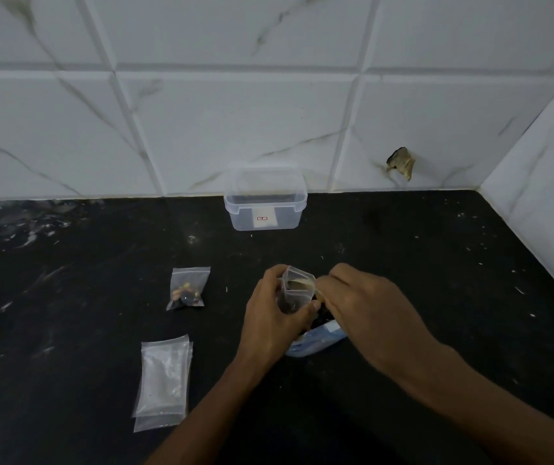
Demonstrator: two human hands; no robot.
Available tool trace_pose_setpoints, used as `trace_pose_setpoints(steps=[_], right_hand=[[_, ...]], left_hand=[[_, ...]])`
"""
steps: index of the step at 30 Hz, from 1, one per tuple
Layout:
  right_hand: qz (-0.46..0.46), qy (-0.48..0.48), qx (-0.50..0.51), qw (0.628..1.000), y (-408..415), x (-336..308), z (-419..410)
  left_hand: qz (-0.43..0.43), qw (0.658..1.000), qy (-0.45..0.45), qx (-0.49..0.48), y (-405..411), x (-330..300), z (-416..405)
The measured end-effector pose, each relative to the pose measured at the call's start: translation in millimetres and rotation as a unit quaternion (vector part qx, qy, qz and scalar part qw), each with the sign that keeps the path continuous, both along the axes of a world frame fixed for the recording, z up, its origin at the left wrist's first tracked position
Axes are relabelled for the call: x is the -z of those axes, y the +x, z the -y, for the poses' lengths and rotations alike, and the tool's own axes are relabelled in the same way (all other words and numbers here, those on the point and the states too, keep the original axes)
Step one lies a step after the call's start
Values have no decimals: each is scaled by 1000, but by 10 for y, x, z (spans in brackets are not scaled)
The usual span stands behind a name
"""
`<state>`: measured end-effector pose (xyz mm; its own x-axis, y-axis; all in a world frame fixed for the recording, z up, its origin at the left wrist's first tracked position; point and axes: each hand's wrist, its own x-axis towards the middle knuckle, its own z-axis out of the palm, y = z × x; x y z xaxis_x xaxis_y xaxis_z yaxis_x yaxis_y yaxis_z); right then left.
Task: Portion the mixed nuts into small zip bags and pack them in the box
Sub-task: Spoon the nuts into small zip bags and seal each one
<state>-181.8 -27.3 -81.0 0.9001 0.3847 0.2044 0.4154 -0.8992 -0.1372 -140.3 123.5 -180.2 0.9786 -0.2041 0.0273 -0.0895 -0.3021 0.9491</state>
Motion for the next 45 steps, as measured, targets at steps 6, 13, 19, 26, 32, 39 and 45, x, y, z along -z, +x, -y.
trace_pose_setpoints(steps=[6, 13, 19, 26, 32, 39, 45], right_hand=[[50, 157, 79, 983, 73, -145, 227], [-172, 174, 248, 937, 221, 438, 477], [-141, 142, 255, 946, 208, 846, 347], [-175, 198, 240, 934, 270, 959, 155], [-300, 305, 300, 852, 345, 938, 215], [-342, 329, 319, 820, 433, 906, 312], [-364, 427, 337, 757, 347, 687, 546]], left_hand=[[-35, 998, -46, -5, 22, -47, -155], [-40, 998, -48, -27, 11, -52, -290], [-31, 998, -46, -37, -60, -17, -284], [-35, 998, -38, -33, -57, -9, -276], [-40, 998, -39, -24, -56, -25, -278], [-48, 998, -42, -27, -47, -28, -286], [-51, 998, -33, -17, -46, -20, -311]])
